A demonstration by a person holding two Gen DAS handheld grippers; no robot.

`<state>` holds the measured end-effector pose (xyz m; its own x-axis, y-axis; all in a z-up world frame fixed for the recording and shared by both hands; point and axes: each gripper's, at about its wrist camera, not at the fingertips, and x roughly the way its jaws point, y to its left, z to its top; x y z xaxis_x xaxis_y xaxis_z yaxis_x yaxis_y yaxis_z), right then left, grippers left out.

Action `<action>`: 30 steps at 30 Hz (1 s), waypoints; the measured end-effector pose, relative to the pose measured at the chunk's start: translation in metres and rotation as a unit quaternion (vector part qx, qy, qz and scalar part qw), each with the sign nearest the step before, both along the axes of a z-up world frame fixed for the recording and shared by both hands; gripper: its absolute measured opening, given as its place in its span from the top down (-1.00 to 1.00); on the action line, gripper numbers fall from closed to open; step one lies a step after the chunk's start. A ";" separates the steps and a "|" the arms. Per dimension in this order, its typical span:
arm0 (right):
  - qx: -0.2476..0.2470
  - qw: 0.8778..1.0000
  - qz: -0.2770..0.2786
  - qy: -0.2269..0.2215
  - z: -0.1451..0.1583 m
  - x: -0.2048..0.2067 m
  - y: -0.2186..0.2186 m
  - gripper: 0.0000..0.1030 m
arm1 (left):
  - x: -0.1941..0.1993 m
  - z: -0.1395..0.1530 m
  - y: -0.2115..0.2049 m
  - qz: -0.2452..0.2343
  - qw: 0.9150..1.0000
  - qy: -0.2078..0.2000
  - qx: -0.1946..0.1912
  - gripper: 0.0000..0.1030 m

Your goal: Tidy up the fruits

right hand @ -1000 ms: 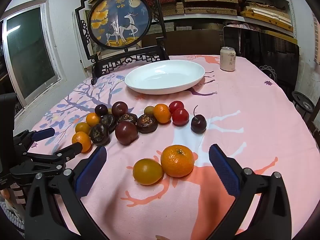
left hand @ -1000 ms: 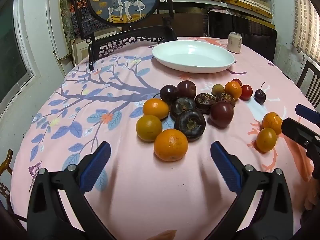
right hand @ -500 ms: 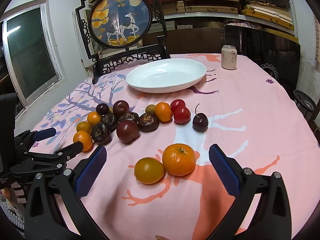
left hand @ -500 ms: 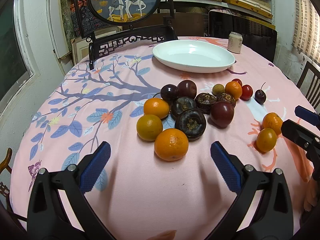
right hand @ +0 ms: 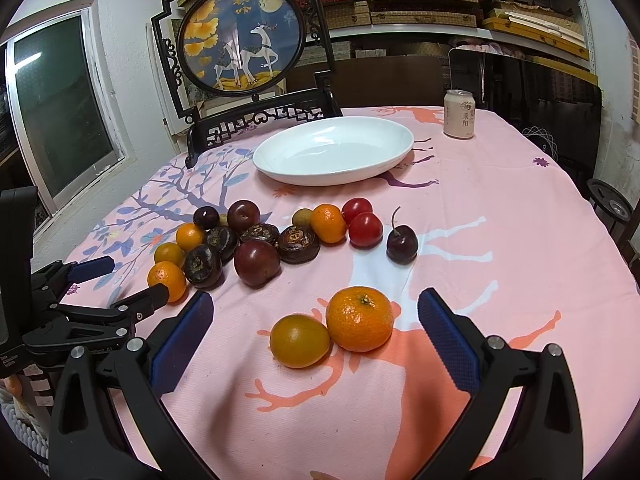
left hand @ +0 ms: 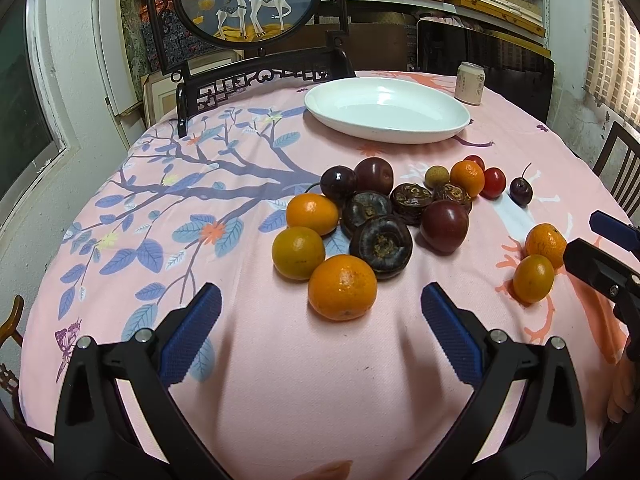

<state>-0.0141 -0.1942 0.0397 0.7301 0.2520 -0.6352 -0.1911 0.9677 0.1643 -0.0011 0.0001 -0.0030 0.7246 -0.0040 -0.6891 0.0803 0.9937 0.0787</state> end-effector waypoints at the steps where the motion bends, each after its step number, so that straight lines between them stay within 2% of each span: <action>1: 0.000 1.000 0.000 0.000 0.000 0.000 0.000 -0.97 | 0.000 0.000 0.000 0.000 1.000 0.000 0.000 -0.96; 30: 0.001 1.000 0.001 0.001 0.000 0.001 0.001 -0.97 | 0.001 -0.001 0.000 0.000 1.000 0.002 0.000 -0.96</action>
<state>-0.0136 -0.1936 0.0396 0.7290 0.2549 -0.6353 -0.1926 0.9670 0.1669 -0.0006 0.0001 -0.0039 0.7221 -0.0043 -0.6918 0.0811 0.9936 0.0784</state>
